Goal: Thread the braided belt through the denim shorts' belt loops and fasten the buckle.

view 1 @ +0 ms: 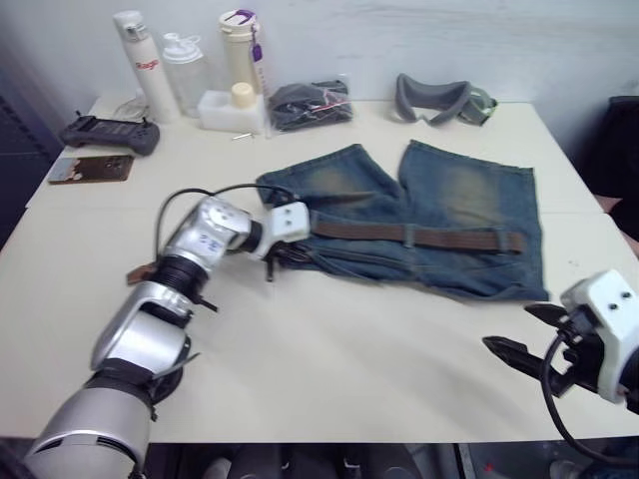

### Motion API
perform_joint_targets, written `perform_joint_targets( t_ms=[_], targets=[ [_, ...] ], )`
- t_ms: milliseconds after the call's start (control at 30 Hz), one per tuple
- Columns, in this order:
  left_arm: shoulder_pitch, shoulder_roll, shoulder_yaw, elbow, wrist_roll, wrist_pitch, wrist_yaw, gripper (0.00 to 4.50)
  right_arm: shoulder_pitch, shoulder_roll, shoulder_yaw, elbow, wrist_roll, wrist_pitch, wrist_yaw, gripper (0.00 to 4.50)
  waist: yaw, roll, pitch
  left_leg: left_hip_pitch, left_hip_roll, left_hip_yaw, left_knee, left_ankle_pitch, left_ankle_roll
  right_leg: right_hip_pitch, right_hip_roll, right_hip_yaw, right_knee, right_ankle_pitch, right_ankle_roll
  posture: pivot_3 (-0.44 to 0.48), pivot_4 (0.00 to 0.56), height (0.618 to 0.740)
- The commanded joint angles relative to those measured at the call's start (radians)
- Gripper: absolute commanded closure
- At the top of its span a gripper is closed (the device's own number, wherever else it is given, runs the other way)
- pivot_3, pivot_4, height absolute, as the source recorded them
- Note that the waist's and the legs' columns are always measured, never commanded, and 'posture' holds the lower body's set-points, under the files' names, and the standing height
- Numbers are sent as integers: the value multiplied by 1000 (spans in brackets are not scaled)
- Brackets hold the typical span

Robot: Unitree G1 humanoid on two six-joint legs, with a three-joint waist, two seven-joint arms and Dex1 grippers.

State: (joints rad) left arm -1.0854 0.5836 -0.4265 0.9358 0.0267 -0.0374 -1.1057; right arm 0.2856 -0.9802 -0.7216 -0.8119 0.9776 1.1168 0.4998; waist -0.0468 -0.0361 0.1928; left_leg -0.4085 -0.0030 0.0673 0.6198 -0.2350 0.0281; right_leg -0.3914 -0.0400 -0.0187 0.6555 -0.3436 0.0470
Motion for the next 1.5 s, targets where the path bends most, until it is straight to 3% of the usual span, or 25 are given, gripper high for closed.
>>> perform_joint_targets(
  t_ms=[33, 67, 200, 333, 433, 633, 800, 1000, 1100, 1133, 1167, 1233, 1367, 1500],
  targets=[
    [-18, 80, 43, 112, 50, -42, -43, 4478, -95, -15, 90, 69, -30, -52, 8, 0, -2, 1, 0, 0, 0, 0, -1, 0, 0, -1, 0, 0, 0, 0, -1, 0, 150, 738],
    [-22, 87, 53, 128, 53, -55, -52, 4478, -129, -15, 120, 93, -39, -59, 8, 0, 0, 0, 0, 1, 0, 0, -2, 0, -1, 0, 0, 0, 0, -1, -1, 0, 150, 738],
    [-36, 128, 136, 188, 23, 36, -78, 3040, -328, 10, 270, 228, -65, -100, 24, 0, 18, -1, 1, -1, 0, 0, -3, 0, -1, -2, -1, -1, 0, -2, -3, 0, 150, 738],
    [-58, 164, 241, 178, -53, 202, -170, 1259, -505, 32, 377, 363, -97, -116, 37, 0, 16, -2, 1, -3, 0, 0, -3, 0, 0, -4, -1, -1, 0, -2, -3, 0, 150, 738],
    [-106, 159, 348, 193, -119, 331, -134, 15, -634, 72, 468, 496, -173, -157, 38, 0, 19, -2, 1, -5, 0, -1, 0, 0, 0, -6, -2, -3, 2, -3, -4, 0, 150, 738],
    [-192, 79, 471, 299, -136, 461, 169, 15, -849, 200, 574, 859, -344, -265, 23, 0, 27, -2, 1, -15, -1, -2, 10, 0, 4, -13, -4, -4, 8, -1, -1, 0, 150, 738],
    [-192, -1, 491, 333, -125, 488, 208, 15, -947, 279, 554, 1098, -377, -300, 54, 0, 29, -2, 1, -16, -3, -1, 12, 1, 4, -13, -5, -4, 8, 1, 2, 0, 150, 738],
    [-189, -93, 509, 360, -120, 464, 300, 15, -966, 327, 577, 1150, -386, -267, 115, 0, 26, -1, 1, -17, -3, 1, 11, 3, 1, -15, -4, -3, 9, 1, 2, 0, 150, 738],
    [-184, -120, 511, 371, -103, 477, 336, 0, -940, 316, 613, 1128, -418, -253, 142, 759, 26, -1, 1, -17, -3, 1, 11, 3, 1, -15, -4, -3, 10, 1, 2, 0, 150, 738],
    [-175, -126, 506, 374, -96, 493, 335, 0, -920, 301, 620, 1098, -412, -244, 171, 1220, 25, -1, 1, -17, -3, 1, 12, 3, 1, -15, -4, -3, 10, 1, 2, 0, 150, 738],
    [-168, -129, 502, 376, -91, 506, 332, 534, -905, 291, 623, 1073, -407, -234, 192, 1709, 24, -1, 1, -17, -3, 1, 12, 3, 1, -16, -4, -2, 11, 1, 2, 0, 150, 738],
    [-154, -131, 487, 373, -79, 522, 291, 1016, -877, 275, 617, 1027, -396, -217, 218, 2498, 25, -1, 1, -17, -3, 2, 12, 3, 1, -16, -4, -2, 12, 1, 2, 0, 150, 738],
    [-142, -116, 492, 358, -85, 560, 222, 2821, -821, 254, 616, 935, -407, -259, 264, 4259, 25, -1, 1, -16, -3, 2, 12, 3, 1, -16, -4, -2, 13, 1, 2, 0, 150, 738],
    [-145, -82, 526, 315, -126, 559, 126, 4106, -749, 240, 606, 823, -454, -387, 282, 4263, 24, -1, 1, -16, -3, 2, 12, 2, 1, -16, -5, -2, 14, 1, 2, 0, 150, 738]
  ],
)
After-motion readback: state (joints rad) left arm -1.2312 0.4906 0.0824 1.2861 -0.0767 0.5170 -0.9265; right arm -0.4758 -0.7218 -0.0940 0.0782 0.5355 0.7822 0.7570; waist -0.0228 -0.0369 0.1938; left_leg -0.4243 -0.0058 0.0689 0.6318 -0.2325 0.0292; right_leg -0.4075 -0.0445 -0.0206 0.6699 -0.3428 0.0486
